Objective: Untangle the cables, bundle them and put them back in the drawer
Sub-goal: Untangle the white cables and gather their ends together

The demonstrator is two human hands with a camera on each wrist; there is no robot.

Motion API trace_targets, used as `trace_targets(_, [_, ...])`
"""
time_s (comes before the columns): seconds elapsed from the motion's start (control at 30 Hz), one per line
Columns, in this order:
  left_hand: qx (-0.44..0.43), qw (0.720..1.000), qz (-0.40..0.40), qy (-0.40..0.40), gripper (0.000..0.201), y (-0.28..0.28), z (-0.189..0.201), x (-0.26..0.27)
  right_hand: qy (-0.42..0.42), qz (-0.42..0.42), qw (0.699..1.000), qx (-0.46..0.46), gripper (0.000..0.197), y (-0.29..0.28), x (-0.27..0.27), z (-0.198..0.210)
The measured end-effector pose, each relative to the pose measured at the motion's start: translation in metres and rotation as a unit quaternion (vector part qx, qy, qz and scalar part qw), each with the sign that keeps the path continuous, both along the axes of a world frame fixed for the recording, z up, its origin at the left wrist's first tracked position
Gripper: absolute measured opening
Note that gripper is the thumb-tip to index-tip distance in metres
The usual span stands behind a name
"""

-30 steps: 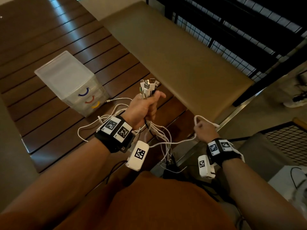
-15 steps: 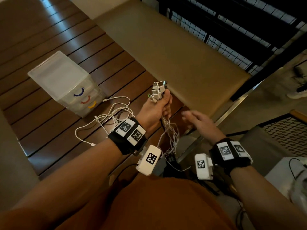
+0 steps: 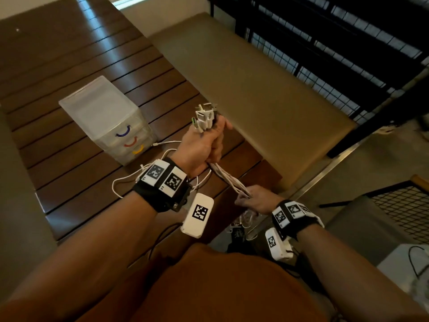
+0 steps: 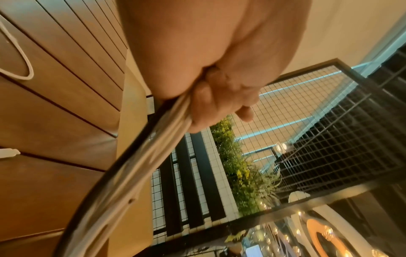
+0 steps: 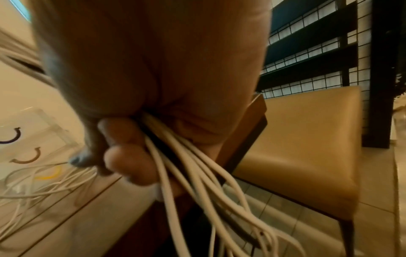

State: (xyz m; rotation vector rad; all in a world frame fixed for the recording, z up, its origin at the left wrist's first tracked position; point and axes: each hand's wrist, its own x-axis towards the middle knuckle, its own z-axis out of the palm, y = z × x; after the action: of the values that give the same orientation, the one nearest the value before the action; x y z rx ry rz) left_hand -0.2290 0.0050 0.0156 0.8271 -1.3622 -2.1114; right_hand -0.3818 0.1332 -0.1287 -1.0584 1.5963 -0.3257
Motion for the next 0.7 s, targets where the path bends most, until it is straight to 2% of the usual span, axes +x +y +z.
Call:
trace_targets(0.1, [-0.028, 0.998, -0.056, -0.030, 0.015, 0.003, 0.000, 0.003, 0.002, 0.062, 0.998, 0.027, 0.017, -0.002, -0.002, 0.002])
trace_targets(0.13, [-0.034, 0.996, -0.077, -0.033, 0.014, 0.003, 0.000, 0.004, -0.008, 0.092, 0.995, 0.043, 0.024, -0.004, -0.001, 0.007])
trace_targets(0.2, [-0.036, 0.993, -0.105, -0.046, 0.017, 0.003, -0.002, 0.007, -0.012, 0.148, 0.987, 0.060, 0.051, -0.012, -0.004, 0.028])
trace_targets(0.23, [-0.032, 0.992, -0.109, -0.051, 0.018, 0.002, -0.003, 0.010, -0.021, 0.146, 0.988, 0.048, 0.060, -0.017, -0.006, 0.043])
trace_targets(0.27, [-0.025, 0.992, -0.109, -0.052, 0.018, 0.001, -0.004, 0.013, -0.046, 0.117, 0.992, 0.019, 0.063, -0.024, -0.008, 0.061])
trace_targets(0.33, [-0.001, 0.994, -0.102, -0.044, 0.020, 0.002, -0.005, 0.018, -0.120, 0.007, 0.989, -0.087, 0.049, -0.040, -0.005, 0.099])
trace_targets(0.4, [0.023, 0.995, -0.093, -0.031, 0.021, 0.004, -0.004, 0.020, -0.183, -0.107, 0.958, -0.191, 0.029, -0.057, 0.004, 0.134])
trace_targets(0.43, [0.034, 0.995, -0.088, -0.028, 0.022, 0.005, -0.004, 0.020, -0.196, -0.129, 0.946, -0.223, 0.028, -0.066, 0.009, 0.148])
trace_targets(0.5, [0.042, 0.995, -0.082, -0.036, 0.020, 0.007, -0.003, 0.020, -0.176, -0.094, 0.946, -0.257, 0.033, -0.080, 0.026, 0.174])
trace_targets(0.57, [0.046, 0.996, -0.064, -0.043, 0.020, 0.007, -0.003, 0.022, -0.114, -0.006, 0.957, -0.268, 0.040, -0.092, 0.042, 0.190])
trace_targets(0.7, [0.039, 0.997, 0.015, -0.057, 0.020, 0.004, -0.006, 0.032, 0.023, 0.087, 0.949, -0.303, 0.047, -0.113, 0.065, 0.192])
